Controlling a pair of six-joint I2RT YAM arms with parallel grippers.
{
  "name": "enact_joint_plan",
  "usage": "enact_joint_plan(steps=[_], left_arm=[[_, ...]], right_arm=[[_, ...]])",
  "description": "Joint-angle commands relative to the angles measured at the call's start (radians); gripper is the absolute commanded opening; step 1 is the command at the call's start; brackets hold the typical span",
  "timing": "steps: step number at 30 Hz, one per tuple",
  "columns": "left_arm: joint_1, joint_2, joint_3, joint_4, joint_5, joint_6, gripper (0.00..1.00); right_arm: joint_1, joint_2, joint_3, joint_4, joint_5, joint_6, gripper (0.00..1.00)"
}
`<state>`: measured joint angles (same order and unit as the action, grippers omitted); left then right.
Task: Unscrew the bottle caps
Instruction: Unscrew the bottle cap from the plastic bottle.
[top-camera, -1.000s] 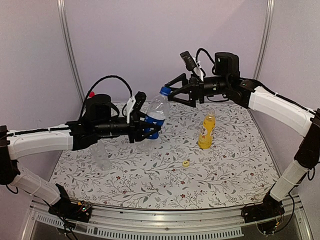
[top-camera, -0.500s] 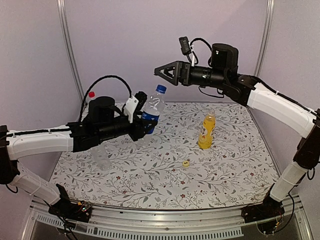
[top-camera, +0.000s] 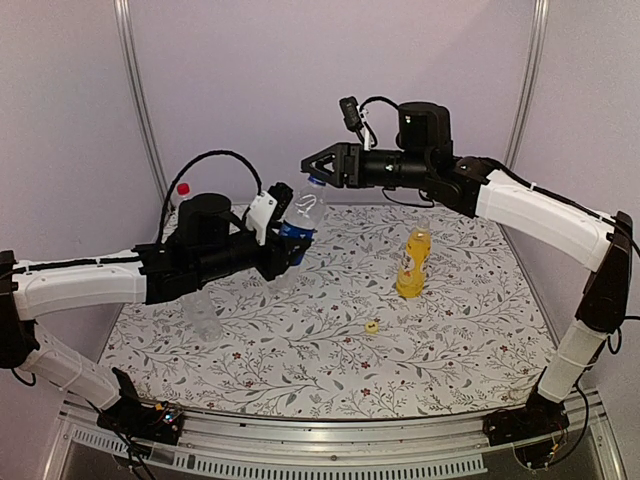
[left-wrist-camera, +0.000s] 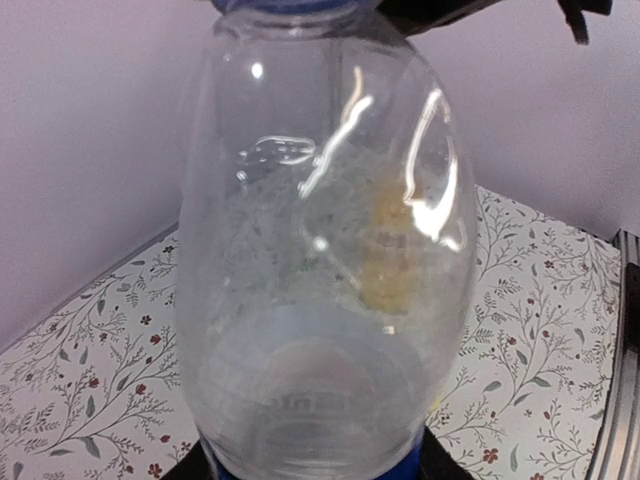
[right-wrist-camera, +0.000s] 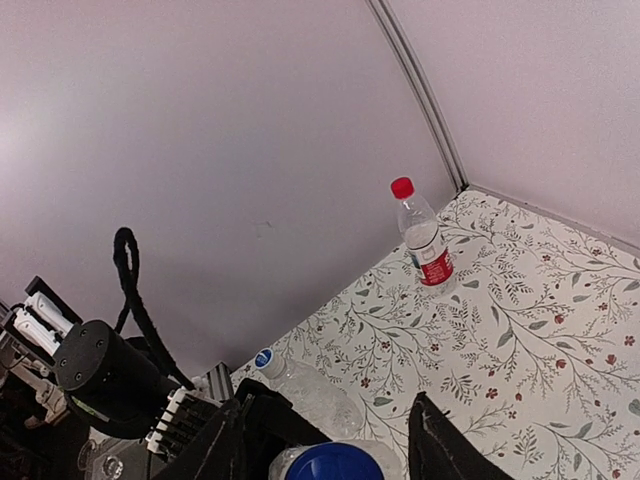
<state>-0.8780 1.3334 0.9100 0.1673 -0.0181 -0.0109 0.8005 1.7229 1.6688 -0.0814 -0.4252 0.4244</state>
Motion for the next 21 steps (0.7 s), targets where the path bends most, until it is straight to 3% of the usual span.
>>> enact_joint_plan(steps=[1, 12, 21], left_arm=[[-0.015, -0.029, 0.024, 0.006, -0.022, 0.009, 0.41], [-0.015, -0.034, 0.023, 0.008, -0.028, 0.009, 0.41], [-0.015, -0.036, 0.02, 0.009, -0.025, 0.009, 0.41]], right_arm=[[0.007, 0.003, 0.008, 0.008, -0.009, 0.001, 0.5], [0.006, -0.001, -0.015, 0.007, -0.001, -0.003, 0.45], [0.006, 0.0, -0.018, 0.008, -0.002, -0.014, 0.32]])
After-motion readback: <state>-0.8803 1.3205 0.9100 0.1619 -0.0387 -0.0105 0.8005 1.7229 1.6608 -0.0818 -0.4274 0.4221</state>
